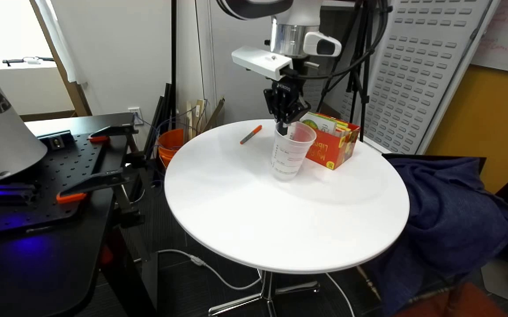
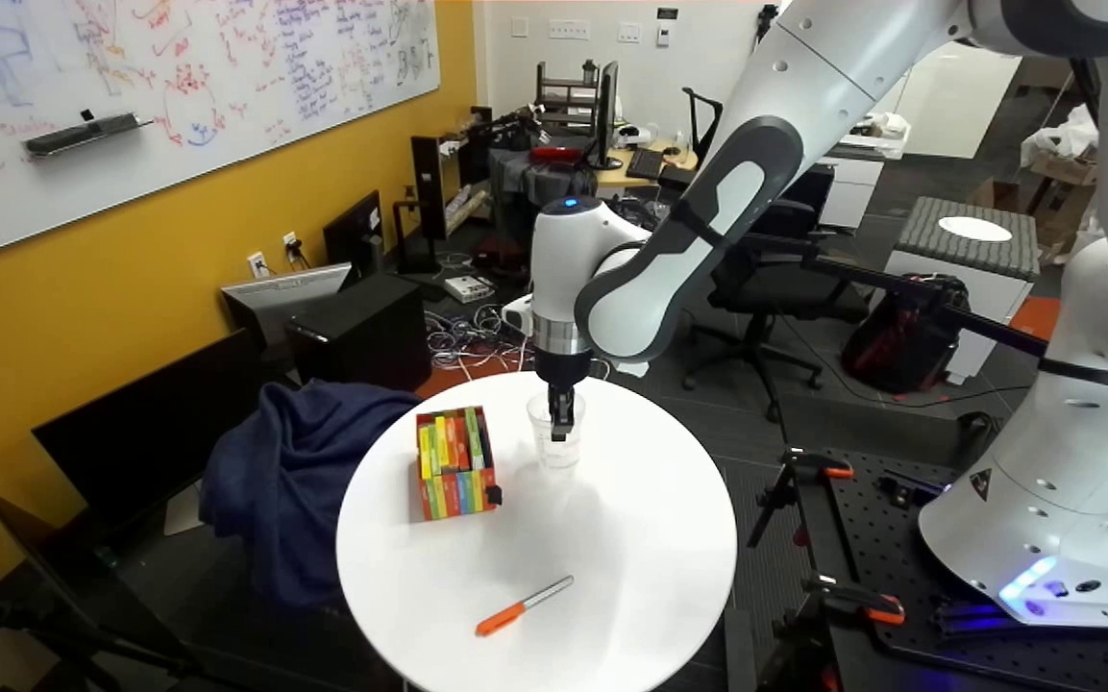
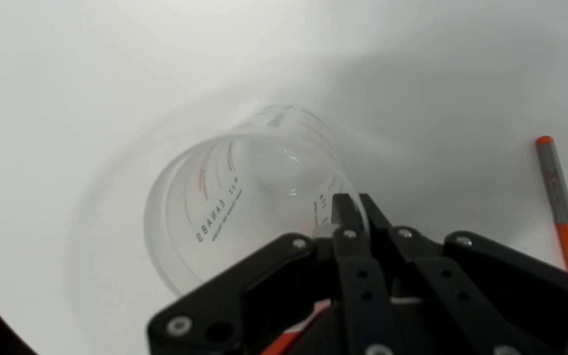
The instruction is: Remove the marker from the cup and place it on the table and move the cup to the left
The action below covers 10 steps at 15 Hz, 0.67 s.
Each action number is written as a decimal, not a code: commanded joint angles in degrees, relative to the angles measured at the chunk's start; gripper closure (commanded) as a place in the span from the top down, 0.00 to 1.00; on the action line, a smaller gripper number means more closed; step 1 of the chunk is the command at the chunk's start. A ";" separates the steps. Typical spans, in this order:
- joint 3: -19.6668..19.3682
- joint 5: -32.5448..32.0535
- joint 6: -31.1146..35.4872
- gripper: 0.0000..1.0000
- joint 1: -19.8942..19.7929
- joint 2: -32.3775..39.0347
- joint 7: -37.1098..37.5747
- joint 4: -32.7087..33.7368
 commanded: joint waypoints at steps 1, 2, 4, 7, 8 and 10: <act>-0.79 -1.30 -0.38 0.01 3.37 -0.98 4.75 -0.47; -0.73 -1.42 -0.34 0.01 3.91 -0.71 5.28 -0.24; -0.87 -1.89 -0.72 0.01 5.44 -0.39 6.97 0.20; -1.00 -2.47 -0.91 0.01 7.19 -0.14 8.85 0.55; -1.08 -2.70 -0.99 0.01 7.69 -0.02 9.47 0.70; -1.14 -3.03 -1.38 0.01 8.47 -0.08 10.32 0.81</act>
